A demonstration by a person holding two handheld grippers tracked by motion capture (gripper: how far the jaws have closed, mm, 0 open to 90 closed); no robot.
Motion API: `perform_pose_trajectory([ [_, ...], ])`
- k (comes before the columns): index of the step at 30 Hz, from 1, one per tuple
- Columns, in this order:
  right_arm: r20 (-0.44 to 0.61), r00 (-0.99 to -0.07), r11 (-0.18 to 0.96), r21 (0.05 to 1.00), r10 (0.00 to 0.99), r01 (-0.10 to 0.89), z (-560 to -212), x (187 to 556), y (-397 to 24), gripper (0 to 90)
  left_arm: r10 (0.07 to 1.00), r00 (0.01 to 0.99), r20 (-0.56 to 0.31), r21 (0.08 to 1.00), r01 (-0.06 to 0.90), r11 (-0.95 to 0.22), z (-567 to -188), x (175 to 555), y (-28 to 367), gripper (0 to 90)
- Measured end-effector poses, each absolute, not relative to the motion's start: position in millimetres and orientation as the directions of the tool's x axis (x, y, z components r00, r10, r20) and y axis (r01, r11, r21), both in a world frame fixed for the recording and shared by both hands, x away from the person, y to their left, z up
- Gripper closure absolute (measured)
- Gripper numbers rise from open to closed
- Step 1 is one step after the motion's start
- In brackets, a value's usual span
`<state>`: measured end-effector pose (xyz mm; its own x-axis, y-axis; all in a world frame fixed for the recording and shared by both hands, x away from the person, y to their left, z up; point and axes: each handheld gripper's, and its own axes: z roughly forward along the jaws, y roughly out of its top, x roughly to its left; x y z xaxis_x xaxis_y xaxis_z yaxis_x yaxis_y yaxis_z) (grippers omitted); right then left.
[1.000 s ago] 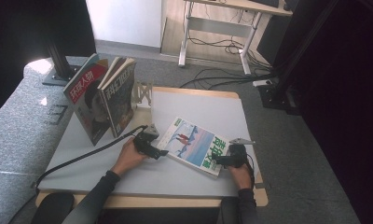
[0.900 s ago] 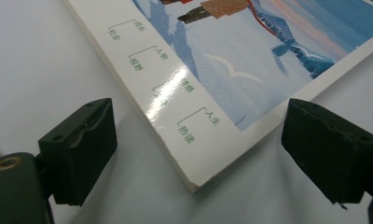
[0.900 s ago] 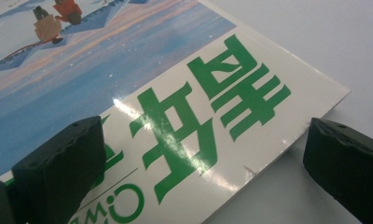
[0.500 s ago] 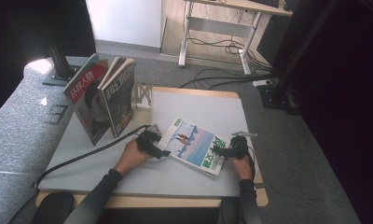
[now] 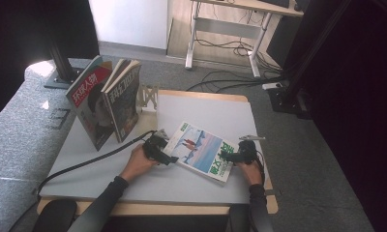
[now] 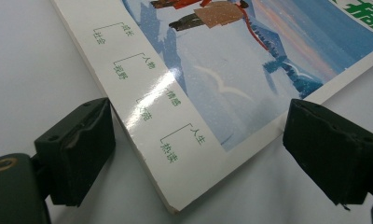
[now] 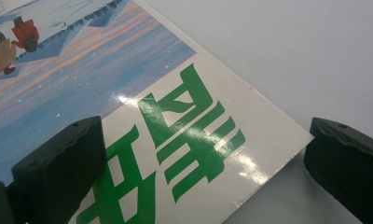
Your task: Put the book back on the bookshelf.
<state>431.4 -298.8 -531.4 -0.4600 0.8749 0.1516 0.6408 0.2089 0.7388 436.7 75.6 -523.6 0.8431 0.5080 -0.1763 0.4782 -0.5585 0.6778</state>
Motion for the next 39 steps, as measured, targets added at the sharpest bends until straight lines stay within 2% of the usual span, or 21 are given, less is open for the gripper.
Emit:
perform_pose_trajectory([
  [9,0.139,-0.485,0.241,0.731,0.863,0.638,-530,423,-289,0.0,0.516,0.838,-0.176,0.672,0.486,-0.559,-523,417,84,6.0],
  [14,0.133,-0.507,0.263,0.728,0.852,0.633,-529,418,-282,0.0,0.525,0.839,-0.145,0.665,0.475,-0.576,-523,401,89,4.6],
  [27,0.13,-0.564,0.311,0.724,0.816,0.616,-528,409,-258,0.0,0.553,0.816,-0.171,0.668,0.508,-0.544,-523,361,113,3.3],
  [30,0.131,-0.577,0.319,0.725,0.806,0.61,-528,408,-253,0.0,0.556,0.818,-0.149,0.662,0.501,-0.558,-523,351,114,2.1],
  [34,0.144,-0.581,0.307,0.735,0.801,0.605,-530,407,-254,0.0,0.548,0.82,-0.165,0.659,0.505,-0.558,-520,355,116,2.4],
  [39,0.153,-0.587,0.299,0.743,0.795,0.599,-532,405,-257,0.0,0.561,0.821,-0.106,0.684,0.47,-0.558,-515,367,118,3.2],
])
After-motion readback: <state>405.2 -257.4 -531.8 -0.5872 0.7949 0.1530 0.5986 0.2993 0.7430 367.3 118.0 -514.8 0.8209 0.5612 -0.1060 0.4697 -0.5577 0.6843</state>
